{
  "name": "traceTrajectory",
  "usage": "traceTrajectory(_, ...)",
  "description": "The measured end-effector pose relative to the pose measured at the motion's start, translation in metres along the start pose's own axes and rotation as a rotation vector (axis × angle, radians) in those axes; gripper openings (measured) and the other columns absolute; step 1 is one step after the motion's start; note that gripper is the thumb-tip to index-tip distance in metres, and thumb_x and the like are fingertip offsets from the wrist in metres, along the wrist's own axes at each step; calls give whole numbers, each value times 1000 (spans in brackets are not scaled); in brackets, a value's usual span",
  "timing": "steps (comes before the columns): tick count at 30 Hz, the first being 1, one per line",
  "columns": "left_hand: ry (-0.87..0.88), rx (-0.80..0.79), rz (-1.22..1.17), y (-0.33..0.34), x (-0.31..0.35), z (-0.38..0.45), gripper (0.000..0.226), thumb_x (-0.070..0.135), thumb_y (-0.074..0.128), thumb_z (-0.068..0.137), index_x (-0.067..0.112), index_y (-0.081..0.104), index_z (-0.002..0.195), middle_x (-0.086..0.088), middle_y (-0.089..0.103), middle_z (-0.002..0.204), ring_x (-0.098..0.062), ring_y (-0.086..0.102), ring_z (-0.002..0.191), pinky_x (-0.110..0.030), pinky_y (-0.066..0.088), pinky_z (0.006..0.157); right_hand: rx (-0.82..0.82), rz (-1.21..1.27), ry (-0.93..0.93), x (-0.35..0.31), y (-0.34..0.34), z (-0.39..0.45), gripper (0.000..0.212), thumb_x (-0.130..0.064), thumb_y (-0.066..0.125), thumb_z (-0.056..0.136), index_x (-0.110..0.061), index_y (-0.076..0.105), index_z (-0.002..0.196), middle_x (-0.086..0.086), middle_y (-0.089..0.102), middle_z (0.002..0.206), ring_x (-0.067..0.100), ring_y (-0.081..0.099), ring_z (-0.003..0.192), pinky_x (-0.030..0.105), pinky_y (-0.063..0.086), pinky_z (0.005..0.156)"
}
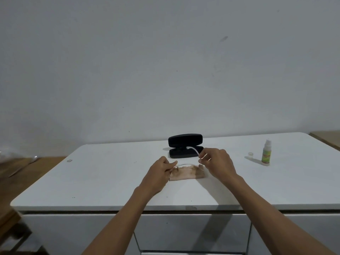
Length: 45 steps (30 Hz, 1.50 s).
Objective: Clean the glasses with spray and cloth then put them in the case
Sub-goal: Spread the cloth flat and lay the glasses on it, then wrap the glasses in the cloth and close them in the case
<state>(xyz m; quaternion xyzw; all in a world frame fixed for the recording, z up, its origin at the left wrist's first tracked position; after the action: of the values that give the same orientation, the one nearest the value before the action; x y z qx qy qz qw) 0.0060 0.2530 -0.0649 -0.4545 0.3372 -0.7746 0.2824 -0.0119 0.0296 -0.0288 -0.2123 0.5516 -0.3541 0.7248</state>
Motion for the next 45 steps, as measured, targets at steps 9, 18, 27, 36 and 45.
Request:
traceTrajectory(9, -245, 49, -479, -11, -36, 2, 37, -14, 68, 84, 20, 80, 73, -12, 73, 71, -22, 62, 64, -30, 50, 62, -118, -153, -51, -17, 17, 6, 22, -18, 67, 90, -31, 81, 101, -6, 77, 96, 19, 69, 92, 28, 48, 71)
traceTrajectory(18, -174, 63, -297, -22, -20, 2, 31, 6, 61, 88, 33, 76, 92, 7, 69, 99, -16, 62, 82, -26, 54, 72, -127, -256, -91, -13, 22, 7, 33, -16, 62, 90, -37, 78, 110, -13, 75, 103, 13, 66, 100, 27, 47, 73)
traceTrajectory(27, 23, -94, 54, -19, 5, -2, 45, 56, 78, 69, 40, 73, 111, 19, 64, 109, -3, 51, 103, -29, 48, 86, -213, -172, -182, -5, 31, -1, 43, -54, 77, 76, -41, 72, 117, -16, 70, 110, 5, 49, 107, 26, 47, 81)
traceTrajectory(36, -2, -131, 54, -18, 5, -1, 54, 55, 81, 68, 38, 72, 119, 16, 73, 109, -6, 61, 97, -31, 52, 85, -308, -176, -168, 2, 35, 2, 59, -55, 82, 66, -46, 66, 122, -11, 71, 114, 10, 61, 103, 28, 51, 84)
traceTrajectory(45, -57, -141, -70, -15, 1, 3, 55, 51, 84, 62, 36, 74, 114, 16, 72, 102, -7, 65, 92, -34, 56, 85, -352, -146, -150, 3, 38, 8, 57, -52, 80, 66, -47, 64, 121, -10, 68, 109, 12, 61, 102, 29, 51, 86)
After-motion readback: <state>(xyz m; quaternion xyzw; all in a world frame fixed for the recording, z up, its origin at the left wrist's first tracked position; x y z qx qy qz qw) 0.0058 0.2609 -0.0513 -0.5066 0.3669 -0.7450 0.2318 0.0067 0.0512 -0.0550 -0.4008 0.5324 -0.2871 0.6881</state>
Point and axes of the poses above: each hand's wrist, its own z-axis towards the middle knuckle, its own y-axis out of the palm, x = y × z, the point moved 9 cm from there along z, towards the middle knuckle
